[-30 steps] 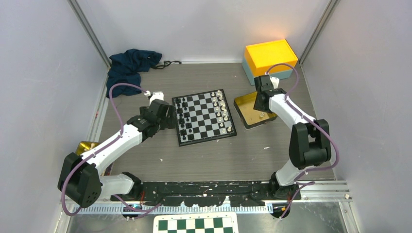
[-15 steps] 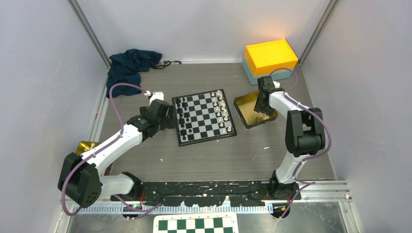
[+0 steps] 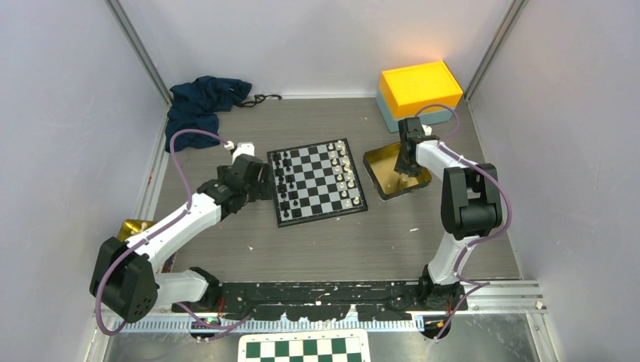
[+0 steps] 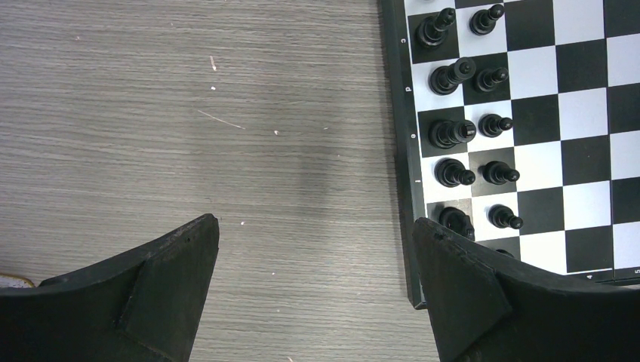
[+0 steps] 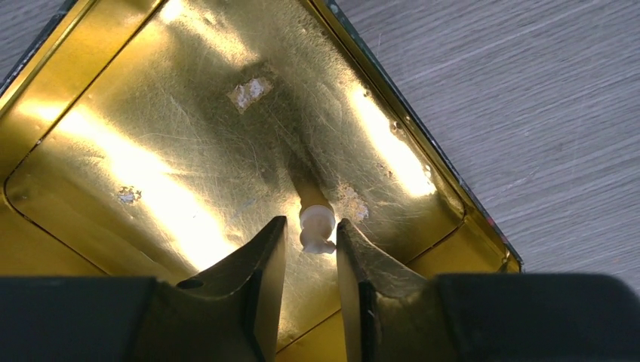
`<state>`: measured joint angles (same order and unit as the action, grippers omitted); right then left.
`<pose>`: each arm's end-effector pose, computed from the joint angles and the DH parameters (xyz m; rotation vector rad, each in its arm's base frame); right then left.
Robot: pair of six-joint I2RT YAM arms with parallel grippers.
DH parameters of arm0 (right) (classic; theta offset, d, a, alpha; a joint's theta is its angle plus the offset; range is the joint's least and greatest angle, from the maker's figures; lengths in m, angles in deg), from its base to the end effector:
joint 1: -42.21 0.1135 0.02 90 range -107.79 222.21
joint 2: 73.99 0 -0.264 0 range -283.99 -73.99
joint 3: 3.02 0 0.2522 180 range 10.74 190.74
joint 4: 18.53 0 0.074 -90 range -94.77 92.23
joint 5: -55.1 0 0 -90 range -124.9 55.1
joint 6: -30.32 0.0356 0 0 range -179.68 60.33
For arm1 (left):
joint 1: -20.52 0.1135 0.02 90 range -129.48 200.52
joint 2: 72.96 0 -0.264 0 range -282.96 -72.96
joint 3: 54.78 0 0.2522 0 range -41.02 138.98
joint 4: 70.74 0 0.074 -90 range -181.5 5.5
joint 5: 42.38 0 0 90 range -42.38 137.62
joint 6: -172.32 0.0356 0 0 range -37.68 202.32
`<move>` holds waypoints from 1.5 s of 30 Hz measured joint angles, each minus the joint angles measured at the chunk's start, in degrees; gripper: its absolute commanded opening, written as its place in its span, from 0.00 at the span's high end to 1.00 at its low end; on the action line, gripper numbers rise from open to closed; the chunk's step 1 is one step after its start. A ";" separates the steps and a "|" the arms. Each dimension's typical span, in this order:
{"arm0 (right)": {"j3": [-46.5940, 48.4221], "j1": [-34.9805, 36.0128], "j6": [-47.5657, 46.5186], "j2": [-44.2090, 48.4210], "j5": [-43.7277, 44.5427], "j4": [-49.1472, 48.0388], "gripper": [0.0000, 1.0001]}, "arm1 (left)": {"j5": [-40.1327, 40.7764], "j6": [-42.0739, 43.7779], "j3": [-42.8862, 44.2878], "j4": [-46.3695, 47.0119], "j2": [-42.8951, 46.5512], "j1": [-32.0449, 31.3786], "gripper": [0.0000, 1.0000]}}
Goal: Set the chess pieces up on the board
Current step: Pick up the chess piece from the storage box.
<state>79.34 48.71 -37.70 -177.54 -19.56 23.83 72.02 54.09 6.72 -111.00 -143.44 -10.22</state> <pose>0.3640 0.0320 0.1820 0.4358 2.5893 -0.1909 0.2227 -0.1153 0.2424 -0.1358 2.3281 0.0124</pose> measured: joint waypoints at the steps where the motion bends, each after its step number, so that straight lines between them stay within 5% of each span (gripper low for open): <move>1: 0.04 0.00 -0.07 0.00 0.00 -0.02 0.68 | 0.00 0.00 0.00 0.00 0.00 0.00 0.00; 20: 0.09 -0.24 -0.20 0.00 0.00 0.11 0.98 | 0.00 0.00 0.00 0.00 0.00 0.00 0.00; 32: 2.49 1.53 -0.20 2.64 -0.20 3.06 0.99 | -0.02 -0.02 0.00 0.00 0.00 0.00 0.00; 45: 6.40 13.05 -0.22 9.07 1.42 6.82 0.99 | -0.02 -0.02 0.00 0.07 0.00 0.00 0.00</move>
<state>85.74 61.76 -37.92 -168.47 -18.14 30.65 72.00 54.07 6.72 -110.93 -143.44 -10.22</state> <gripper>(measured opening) 0.156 0.996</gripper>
